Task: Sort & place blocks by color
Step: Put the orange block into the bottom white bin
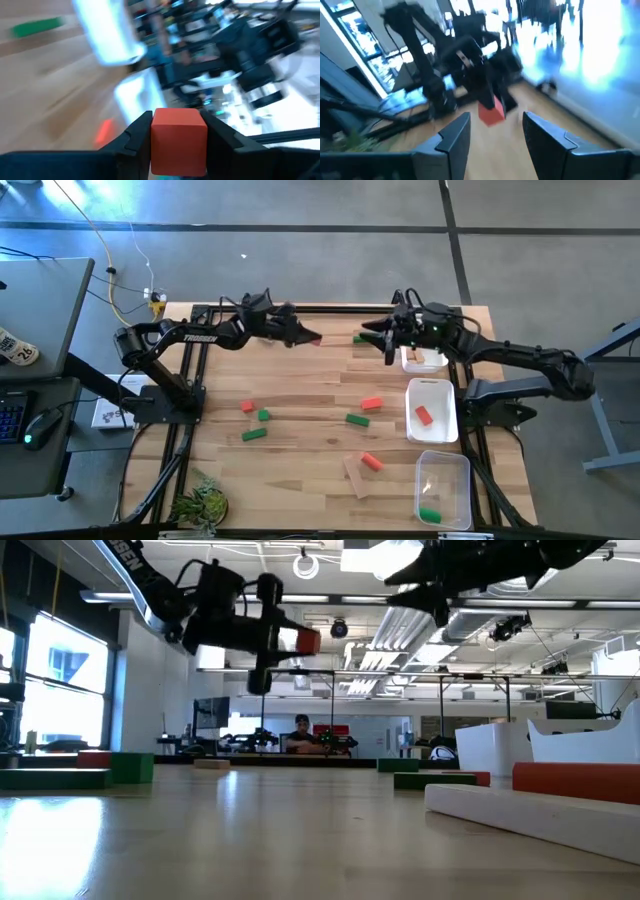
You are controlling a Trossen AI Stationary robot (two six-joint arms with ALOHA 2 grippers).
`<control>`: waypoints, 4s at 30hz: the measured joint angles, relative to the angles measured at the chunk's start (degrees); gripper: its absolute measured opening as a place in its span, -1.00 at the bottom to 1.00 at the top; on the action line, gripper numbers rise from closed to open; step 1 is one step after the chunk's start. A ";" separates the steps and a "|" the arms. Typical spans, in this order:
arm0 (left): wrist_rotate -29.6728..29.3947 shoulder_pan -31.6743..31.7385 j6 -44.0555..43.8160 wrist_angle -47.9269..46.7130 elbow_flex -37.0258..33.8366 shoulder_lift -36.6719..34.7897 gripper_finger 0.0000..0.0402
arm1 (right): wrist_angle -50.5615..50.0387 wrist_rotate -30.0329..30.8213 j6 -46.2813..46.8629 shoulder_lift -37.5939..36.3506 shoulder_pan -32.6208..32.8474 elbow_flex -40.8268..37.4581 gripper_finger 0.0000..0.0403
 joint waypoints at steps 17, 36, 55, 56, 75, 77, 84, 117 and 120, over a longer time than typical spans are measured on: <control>-0.86 -3.31 -10.33 10.10 9.16 -0.03 -0.45 | 11.14 8.31 -6.57 0.00 3.22 0.00 -0.17; -0.72 -3.32 -8.38 5.48 12.53 -0.03 -0.45 | -0.71 9.68 -23.61 9.09 6.83 14.44 -0.17; 0.72 -0.61 -9.48 5.14 12.53 -0.03 -0.45 | -18.87 12.57 -27.94 17.91 8.21 28.83 -0.17; 0.78 -0.61 -9.63 5.16 12.53 -0.03 -0.45 | -18.67 12.65 -27.99 18.06 8.18 28.81 -0.17; 0.84 -1.51 -10.35 5.33 12.53 -0.03 -0.45 | -14.43 14.40 -28.07 21.50 8.24 28.80 -0.17; 0.88 -1.51 -10.33 5.32 12.53 -0.03 -0.45 | -14.34 14.46 -27.86 21.49 8.24 28.79 -0.17; 0.85 -1.53 -10.33 5.25 12.53 -0.03 -0.44 | -13.84 14.56 -25.03 21.49 8.24 28.79 -0.23; 0.93 -1.79 11.45 2.28 12.53 -0.11 0.20 | -33.22 30.64 -3.13 21.38 13.93 28.70 -0.48; 1.22 -1.77 13.46 1.74 12.53 -0.11 0.20 | -38.50 30.64 1.96 21.42 15.74 28.70 -0.48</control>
